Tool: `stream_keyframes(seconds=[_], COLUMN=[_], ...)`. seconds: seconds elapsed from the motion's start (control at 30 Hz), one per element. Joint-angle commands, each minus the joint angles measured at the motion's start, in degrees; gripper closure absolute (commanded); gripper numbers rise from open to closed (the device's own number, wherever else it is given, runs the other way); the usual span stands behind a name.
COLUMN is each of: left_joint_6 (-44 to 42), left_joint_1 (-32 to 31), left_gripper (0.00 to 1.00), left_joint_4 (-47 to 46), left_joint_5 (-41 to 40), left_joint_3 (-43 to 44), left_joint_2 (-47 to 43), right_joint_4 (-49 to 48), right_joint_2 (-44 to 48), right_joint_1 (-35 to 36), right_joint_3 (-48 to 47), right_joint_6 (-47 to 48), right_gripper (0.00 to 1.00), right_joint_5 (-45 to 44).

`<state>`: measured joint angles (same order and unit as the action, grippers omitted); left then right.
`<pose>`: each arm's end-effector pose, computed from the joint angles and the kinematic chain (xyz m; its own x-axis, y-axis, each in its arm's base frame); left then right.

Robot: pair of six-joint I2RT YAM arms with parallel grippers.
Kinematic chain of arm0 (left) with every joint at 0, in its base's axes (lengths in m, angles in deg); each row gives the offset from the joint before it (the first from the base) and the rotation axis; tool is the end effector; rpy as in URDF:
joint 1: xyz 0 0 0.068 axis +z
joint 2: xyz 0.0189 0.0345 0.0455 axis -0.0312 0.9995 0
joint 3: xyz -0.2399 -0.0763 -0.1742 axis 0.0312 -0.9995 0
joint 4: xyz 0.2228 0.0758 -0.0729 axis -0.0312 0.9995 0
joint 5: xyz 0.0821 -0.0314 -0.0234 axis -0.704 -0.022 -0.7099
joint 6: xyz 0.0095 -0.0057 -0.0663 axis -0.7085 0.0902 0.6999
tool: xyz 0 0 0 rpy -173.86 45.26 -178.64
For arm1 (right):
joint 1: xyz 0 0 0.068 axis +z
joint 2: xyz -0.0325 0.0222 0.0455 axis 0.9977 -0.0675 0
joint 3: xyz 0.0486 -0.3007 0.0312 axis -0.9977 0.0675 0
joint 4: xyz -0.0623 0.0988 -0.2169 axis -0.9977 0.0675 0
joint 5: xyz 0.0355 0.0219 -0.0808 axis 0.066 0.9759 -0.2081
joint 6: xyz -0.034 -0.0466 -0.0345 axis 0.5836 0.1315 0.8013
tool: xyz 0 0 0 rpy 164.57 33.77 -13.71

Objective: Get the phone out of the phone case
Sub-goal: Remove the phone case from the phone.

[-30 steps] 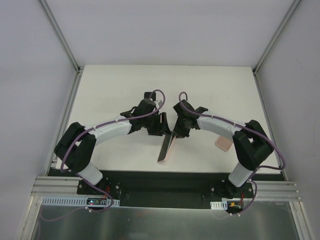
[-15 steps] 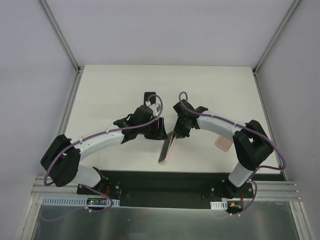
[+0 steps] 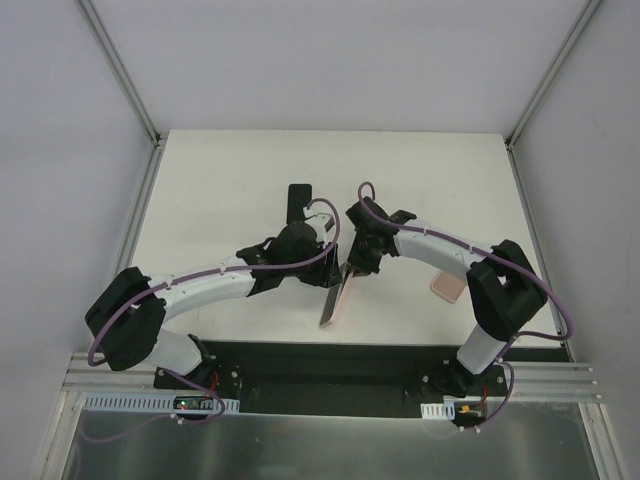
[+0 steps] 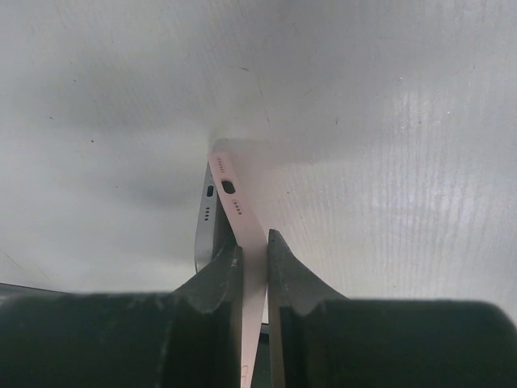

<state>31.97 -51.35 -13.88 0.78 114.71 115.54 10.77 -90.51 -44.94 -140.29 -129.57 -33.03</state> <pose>0.1891 -0.2323 0.2640 -0.7231 0.0455 -0.6892 0.5226 0.6885 -0.5028 0.2533 0.2242 0.2283 -0.9454 0.0423 -0.3231 -0.0672 0.9450 0.3202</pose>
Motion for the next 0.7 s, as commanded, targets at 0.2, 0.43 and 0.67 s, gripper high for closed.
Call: stream_keyframes(seconds=[0.2,0.43,0.67], left_joint_6=[-2.83,-2.48,-1.52], left_joint_1=[-0.89,-1.33,-1.33], left_gripper=[0.52,0.52,0.52], left_joint_4=[-1.78,-2.92,-4.24], left_joint_5=[-3.44,-2.83,-2.92], left_joint_3=[2.17,1.91,0.33], left_joint_2=[3.77,2.9,0.26], right_joint_4=[1.78,2.75,6.34], right_joint_2=[1.67,1.94,0.19], right_joint_1=[0.21,0.29,1.26], right_joint_3=[-2.73,-4.39,-8.52], right_joint_6=[0.12,2.05,3.72], right_gripper=[0.99,0.99,0.99], right_joint_5=[0.59,1.65,2.44])
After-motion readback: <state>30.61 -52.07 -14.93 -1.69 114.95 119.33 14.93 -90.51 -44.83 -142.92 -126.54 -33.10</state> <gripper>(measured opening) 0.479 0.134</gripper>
